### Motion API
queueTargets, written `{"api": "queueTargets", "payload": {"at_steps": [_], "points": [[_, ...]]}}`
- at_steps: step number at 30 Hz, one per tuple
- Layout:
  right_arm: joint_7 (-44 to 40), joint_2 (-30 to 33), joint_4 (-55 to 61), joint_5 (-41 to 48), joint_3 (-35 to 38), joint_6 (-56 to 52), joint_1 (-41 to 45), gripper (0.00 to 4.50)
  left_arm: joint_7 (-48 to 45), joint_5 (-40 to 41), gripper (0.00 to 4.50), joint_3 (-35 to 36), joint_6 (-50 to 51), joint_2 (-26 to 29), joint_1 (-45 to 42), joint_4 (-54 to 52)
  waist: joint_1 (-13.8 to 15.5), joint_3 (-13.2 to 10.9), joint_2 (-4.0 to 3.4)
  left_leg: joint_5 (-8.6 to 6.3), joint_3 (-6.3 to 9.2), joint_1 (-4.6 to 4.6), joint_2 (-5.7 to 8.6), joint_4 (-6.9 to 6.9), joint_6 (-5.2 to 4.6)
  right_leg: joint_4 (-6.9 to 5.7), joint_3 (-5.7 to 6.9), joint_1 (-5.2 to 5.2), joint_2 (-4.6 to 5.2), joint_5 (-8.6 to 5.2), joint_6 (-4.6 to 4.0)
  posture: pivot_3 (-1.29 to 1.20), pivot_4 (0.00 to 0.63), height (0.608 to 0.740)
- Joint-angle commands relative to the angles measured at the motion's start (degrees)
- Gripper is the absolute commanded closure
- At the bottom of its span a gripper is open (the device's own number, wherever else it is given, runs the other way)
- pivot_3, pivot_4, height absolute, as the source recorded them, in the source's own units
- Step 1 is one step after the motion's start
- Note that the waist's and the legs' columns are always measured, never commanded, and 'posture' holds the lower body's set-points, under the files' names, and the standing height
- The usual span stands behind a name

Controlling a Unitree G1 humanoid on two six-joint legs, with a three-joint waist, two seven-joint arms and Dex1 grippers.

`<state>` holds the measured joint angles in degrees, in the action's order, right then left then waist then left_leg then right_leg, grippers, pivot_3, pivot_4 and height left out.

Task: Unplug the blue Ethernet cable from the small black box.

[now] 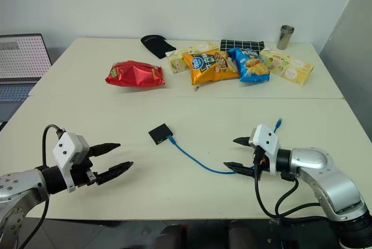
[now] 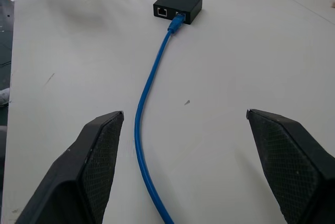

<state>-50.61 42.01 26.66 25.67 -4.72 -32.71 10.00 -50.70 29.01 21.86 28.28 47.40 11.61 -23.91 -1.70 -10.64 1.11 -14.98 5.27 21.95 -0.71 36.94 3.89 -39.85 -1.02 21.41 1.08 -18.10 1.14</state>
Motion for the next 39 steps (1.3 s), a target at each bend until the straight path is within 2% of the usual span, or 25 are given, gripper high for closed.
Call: {"api": "queueTargets", "payload": {"at_steps": [1, 12, 20, 25, 29, 38, 39], "points": [[0.0, -0.3, 0.9, -0.4, 0.0, 0.9, 0.8, 0.51, 0.1, 0.0, 0.57, 0.8, -1.1, -0.1, 0.2, -1.5, 0.0, 0.0, 0.00, 0.00, 0.00, 0.00, 0.00, 0.00, 0.00, 0.00, 0.00, 0.00, 0.00, 0.00, 0.00, 0.00, 0.150, 0.740], [1.2, -2.2, 1.3, -1.0, -2.1, 0.5, 1.7, 0.51, 0.5, -1.0, 0.57, 0.3, -1.3, -0.2, -0.2, -1.5, 0.0, 0.0, 0.00, 0.00, 0.00, 0.00, 0.00, 0.00, 0.00, 0.00, 0.00, 0.00, 0.00, 0.00, 0.00, 0.00, 0.150, 0.740], [8.8, -13.9, -5.7, -10.8, -14.3, 2.0, 8.0, 0.51, -3.1, -0.3, 0.57, 3.3, -4.4, 0.9, -1.0, 2.3, -0.1, 0.0, -0.02, 0.00, 0.01, -0.02, 0.01, -0.04, 0.01, -0.02, 0.01, 0.04, -0.01, -0.01, -0.03, 0.00, 0.150, 0.740], [14.2, -26.4, -18.4, -17.5, -21.7, 4.8, 15.1, 0.51, -6.5, 0.5, 0.57, 4.5, -4.0, 3.3, -1.4, 4.7, -0.3, 0.0, -0.02, 0.00, 0.00, -0.02, -0.02, -0.04, 0.01, -0.05, 0.01, 0.10, -0.03, -0.01, -0.03, 0.00, 0.150, 0.740], [17.5, -32.7, -26.6, -20.6, -22.4, 5.6, 17.9, 0.51, -8.0, 2.9, 0.57, 5.4, -1.9, 4.2, -1.7, 3.7, -0.2, 0.0, -0.02, 0.00, -0.01, 0.00, -0.02, -0.08, 0.02, -0.07, -0.01, 0.16, -0.02, -0.02, -0.06, 0.00, 0.150, 0.740], [21.6, -40.3, -37.8, -25.2, -22.6, 8.0, 21.9, 0.51, -8.5, 3.9, 0.57, 5.3, -0.2, 4.5, -3.1, 4.4, -0.3, 0.0, 0.01, 0.00, -0.07, -0.03, 0.01, -0.06, 0.01, -0.10, -0.03, 0.16, -0.02, -0.02, -0.05, 0.00, 0.150, 0.740], [22.1, -40.9, -38.7, -25.6, -22.5, 8.2, 22.4, 0.70, -8.3, 3.8, 0.53, 4.9, -0.1, 4.4, -3.5, 4.6, -0.4, 0.0, 0.01, 0.00, -0.04, -0.04, -0.03, -0.08, 0.01, -0.11, 0.00, 0.17, -0.05, -0.02, -0.06, 0.00, 0.150, 0.740]]}}
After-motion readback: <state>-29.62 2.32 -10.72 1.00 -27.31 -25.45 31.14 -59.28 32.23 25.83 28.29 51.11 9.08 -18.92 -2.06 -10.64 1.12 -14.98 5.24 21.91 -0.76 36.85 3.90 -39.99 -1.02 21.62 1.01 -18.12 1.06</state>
